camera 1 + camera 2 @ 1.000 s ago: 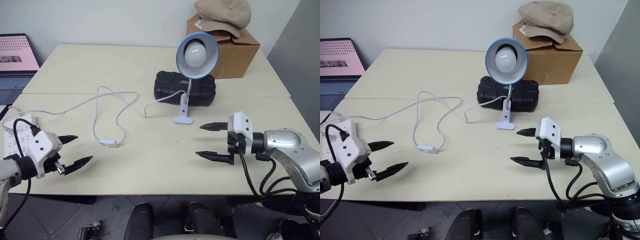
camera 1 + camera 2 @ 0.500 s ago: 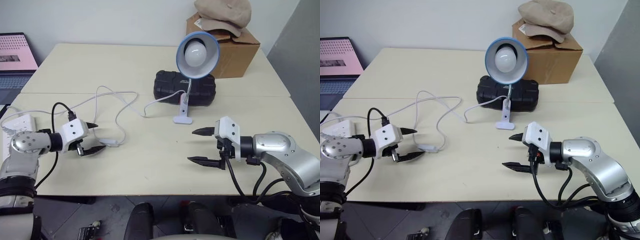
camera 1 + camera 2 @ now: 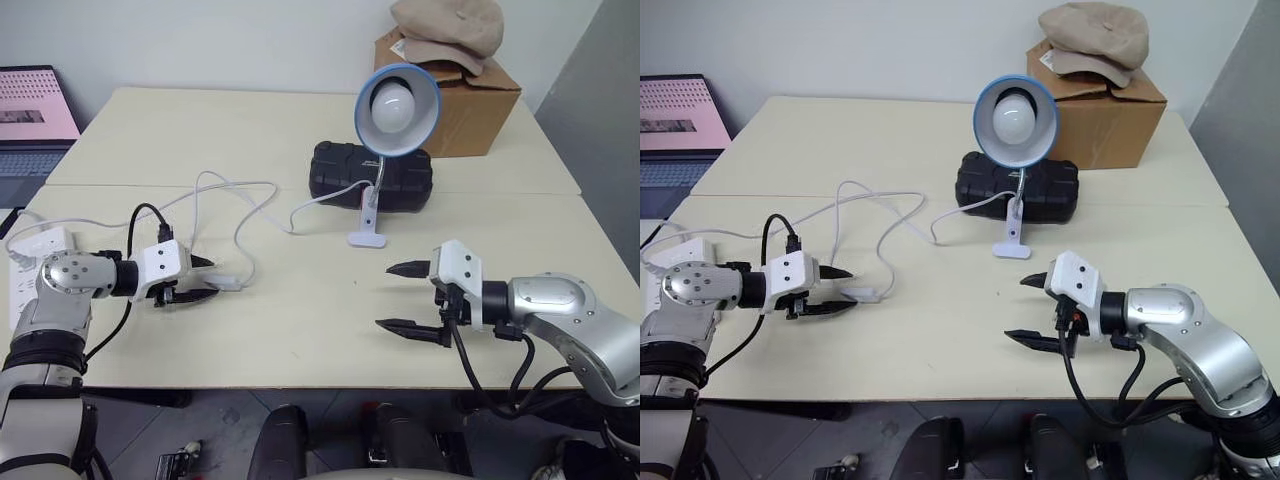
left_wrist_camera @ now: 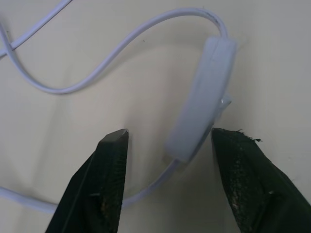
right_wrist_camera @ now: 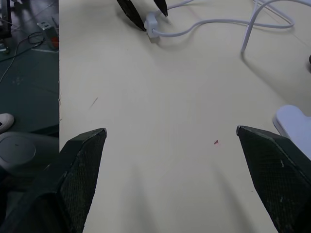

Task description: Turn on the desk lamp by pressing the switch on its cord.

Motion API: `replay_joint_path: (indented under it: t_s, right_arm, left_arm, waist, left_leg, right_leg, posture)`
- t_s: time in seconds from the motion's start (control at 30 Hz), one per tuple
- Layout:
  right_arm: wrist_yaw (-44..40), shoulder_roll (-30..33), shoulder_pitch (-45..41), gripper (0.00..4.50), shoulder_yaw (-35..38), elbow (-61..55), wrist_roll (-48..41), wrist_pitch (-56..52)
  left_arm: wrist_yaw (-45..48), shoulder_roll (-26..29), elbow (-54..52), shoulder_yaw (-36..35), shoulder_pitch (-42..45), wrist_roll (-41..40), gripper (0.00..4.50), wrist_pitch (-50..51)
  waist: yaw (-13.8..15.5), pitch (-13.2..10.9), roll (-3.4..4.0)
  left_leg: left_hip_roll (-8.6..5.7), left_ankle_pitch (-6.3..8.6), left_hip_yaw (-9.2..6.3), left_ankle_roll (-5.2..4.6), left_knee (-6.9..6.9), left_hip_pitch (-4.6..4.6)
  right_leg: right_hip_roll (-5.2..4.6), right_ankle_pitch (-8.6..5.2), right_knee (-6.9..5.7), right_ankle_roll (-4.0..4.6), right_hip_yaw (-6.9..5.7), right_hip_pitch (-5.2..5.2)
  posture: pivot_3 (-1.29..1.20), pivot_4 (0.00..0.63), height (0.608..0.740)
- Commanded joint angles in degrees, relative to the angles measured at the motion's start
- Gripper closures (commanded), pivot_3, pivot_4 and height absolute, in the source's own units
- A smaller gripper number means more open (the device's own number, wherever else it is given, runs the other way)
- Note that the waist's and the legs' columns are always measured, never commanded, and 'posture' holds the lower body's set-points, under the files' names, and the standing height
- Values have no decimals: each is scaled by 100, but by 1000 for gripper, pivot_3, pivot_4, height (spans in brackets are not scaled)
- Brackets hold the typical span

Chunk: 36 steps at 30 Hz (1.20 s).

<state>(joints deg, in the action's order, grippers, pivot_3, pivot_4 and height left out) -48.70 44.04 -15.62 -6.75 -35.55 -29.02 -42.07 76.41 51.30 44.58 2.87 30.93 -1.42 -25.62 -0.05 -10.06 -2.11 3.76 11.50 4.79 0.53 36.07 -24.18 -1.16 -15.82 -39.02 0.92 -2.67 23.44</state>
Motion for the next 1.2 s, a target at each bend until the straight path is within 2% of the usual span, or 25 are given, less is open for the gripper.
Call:
replay_joint_path:
  t_s: [0.03, 0.27, 0.53, 0.7, 0.9, 1.07, 1.2]
  right_arm:
    - [-7, 37, -23, 0, 182, -160, -126, 16]
    - [-137, -17, -72, 0, 229, -102, -220, 257]
    - [-447, 28, -8, 0, 397, -98, -336, 651]
    - [-444, 44, -35, 0, 457, -128, -343, 693]
    - [-349, 137, -92, 0, 538, -257, -339, 626]
    - [-232, 186, -223, 0, 579, -336, -440, 410]
    - [-32, 158, -575, 0, 340, -318, -413, 64]
  left_arm:
    - [205, 57, -262, 94, -197, -25, 2720, 5]
    - [411, 187, -1346, -7, -694, -415, 4086, 629]
    - [412, 296, -3035, -203, -1272, -994, 4098, 2132]
    - [161, 206, -3918, -209, -1114, -1299, 4098, 3248]
    - [-196, -300, -5079, 272, -266, -1584, 4098, 4708]
    - [-269, -687, -5361, 918, 245, -1416, 4098, 5249]
    - [-299, -992, -5213, 1494, 549, -997, 4098, 5106]
  waist:
    - [-1, 0, 0]
    - [-5, 0, 0]
    - [-5, 0, 0]
    - [-2, 0, 0]
    - [20, 1, -2]
    - [-19, 1, -2]
    - [-11, 1, -2]
  left_leg:
    - [0, 0, 0, 0, 0, 0]
    - [0, 0, 1, 0, 0, 0]
    - [1, 0, -1, 0, 0, 1]
    - [0, -1, -3, 0, 2, 2]
    - [-7, -3, -5, -3, 6, 1]
    - [-7, -2, 0, -3, 5, 10]
    - [-8, -3, -3, -2, 5, 15]
  right_leg:
    - [0, 0, 0, 0, 0, 0]
    - [0, 0, 2, 0, 4, -1]
    - [1, 0, 0, 0, 3, -1]
    - [1, 1, -1, -2, 3, -3]
    - [1, 4, 0, -9, 3, -9]
    - [10, 5, 0, -11, 22, -10]
    - [13, 5, -5, -10, 20, -12]
  posture:
    - [0, 150, 740]
    - [0, 150, 740]
    - [0, 150, 740]
    - [0, 150, 740]
    - [0, 150, 740]
    - [0, 150, 740]
    - [0, 150, 740]
